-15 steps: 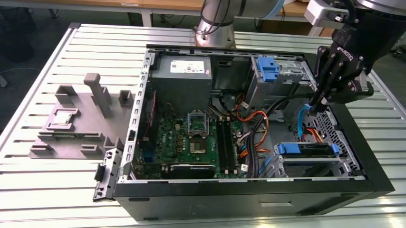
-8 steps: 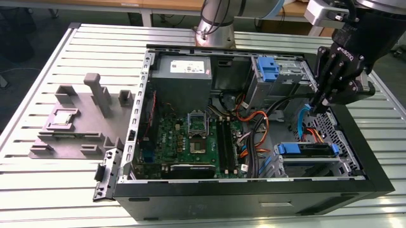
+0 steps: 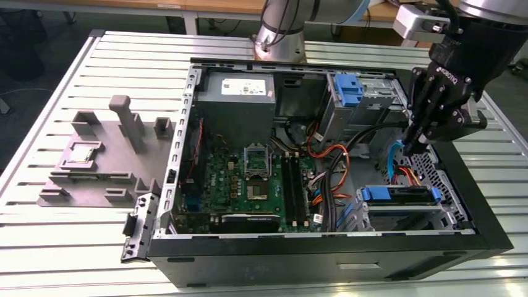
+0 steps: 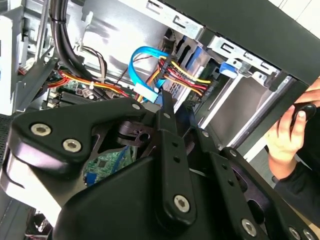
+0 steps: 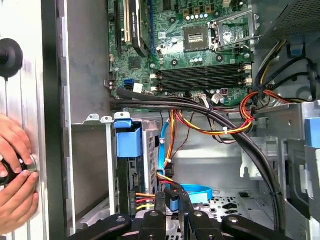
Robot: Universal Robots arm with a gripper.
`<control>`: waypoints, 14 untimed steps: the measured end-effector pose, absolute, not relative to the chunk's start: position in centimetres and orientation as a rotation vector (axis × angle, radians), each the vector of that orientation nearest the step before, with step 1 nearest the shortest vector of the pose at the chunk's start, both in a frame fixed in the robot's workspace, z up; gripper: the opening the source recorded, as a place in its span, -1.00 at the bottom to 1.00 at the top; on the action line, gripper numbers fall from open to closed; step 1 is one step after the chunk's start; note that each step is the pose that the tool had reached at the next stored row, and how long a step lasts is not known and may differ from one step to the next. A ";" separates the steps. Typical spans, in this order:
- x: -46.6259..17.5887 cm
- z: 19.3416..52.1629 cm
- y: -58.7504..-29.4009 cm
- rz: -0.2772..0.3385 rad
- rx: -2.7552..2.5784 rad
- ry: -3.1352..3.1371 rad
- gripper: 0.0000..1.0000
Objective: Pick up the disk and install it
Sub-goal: 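Insert the second disk wire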
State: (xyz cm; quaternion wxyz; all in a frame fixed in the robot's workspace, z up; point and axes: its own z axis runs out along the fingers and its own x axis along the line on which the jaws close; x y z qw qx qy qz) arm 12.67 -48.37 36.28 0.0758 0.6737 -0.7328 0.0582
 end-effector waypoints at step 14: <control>12.7 35.8 -48.4 0.195 2.010 -2.186 -0.68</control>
